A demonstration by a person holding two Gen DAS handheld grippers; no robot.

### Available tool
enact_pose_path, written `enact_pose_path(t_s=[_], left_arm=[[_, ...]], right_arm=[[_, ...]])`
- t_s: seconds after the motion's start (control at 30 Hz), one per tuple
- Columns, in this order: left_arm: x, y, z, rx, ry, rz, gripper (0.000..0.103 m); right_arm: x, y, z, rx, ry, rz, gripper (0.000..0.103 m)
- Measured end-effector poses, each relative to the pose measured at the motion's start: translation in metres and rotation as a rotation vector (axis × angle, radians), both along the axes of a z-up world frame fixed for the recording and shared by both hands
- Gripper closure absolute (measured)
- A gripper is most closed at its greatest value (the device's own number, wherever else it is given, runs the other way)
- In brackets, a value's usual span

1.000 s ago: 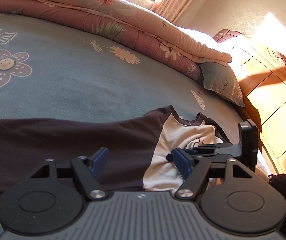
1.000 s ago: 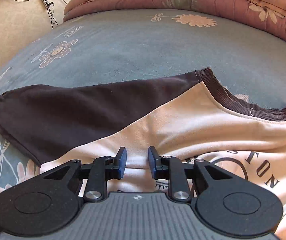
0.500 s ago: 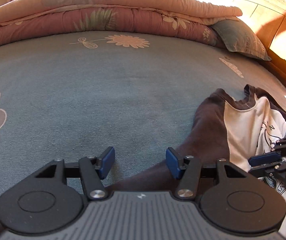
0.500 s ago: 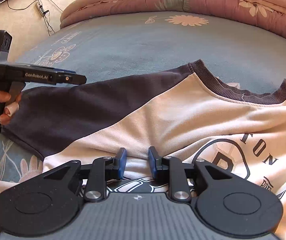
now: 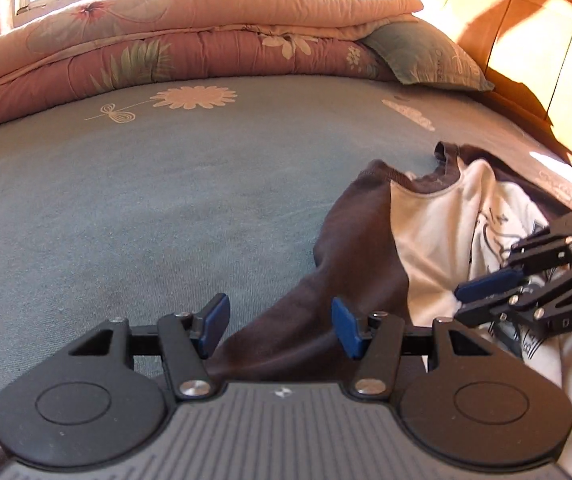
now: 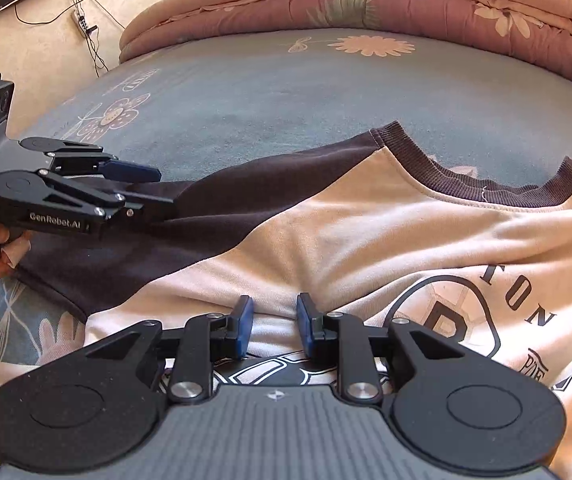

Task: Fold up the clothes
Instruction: 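Grasp the brown body edge with the left gripper and smooth it outward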

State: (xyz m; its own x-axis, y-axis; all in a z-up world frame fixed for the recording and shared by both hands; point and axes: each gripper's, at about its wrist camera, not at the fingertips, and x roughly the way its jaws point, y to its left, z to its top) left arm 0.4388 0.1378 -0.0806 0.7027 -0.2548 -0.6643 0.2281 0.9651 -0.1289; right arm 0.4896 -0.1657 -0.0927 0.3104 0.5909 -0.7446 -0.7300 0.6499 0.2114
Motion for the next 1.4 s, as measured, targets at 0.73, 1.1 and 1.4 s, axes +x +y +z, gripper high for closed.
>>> enact_pose_path(t_s=[0.73,1.1,1.4], left_arm=[[-0.015,-0.047,-0.010,0.272,0.039,-0.051,0.093],[0.038,-0.007,-0.003,0.247,0.027,0.219,0.099],[0.040,0.054,0.004,0.105,0.064,0.446,0.103]], right_arm=[[-0.001,-0.004,-0.002,0.029,-0.006,-0.009,0.074],[-0.045,-0.040,0.067,0.063,-0.141,-0.029,0.053],[-0.111,-0.128,0.073,0.008,-0.139,-0.147,0.045]])
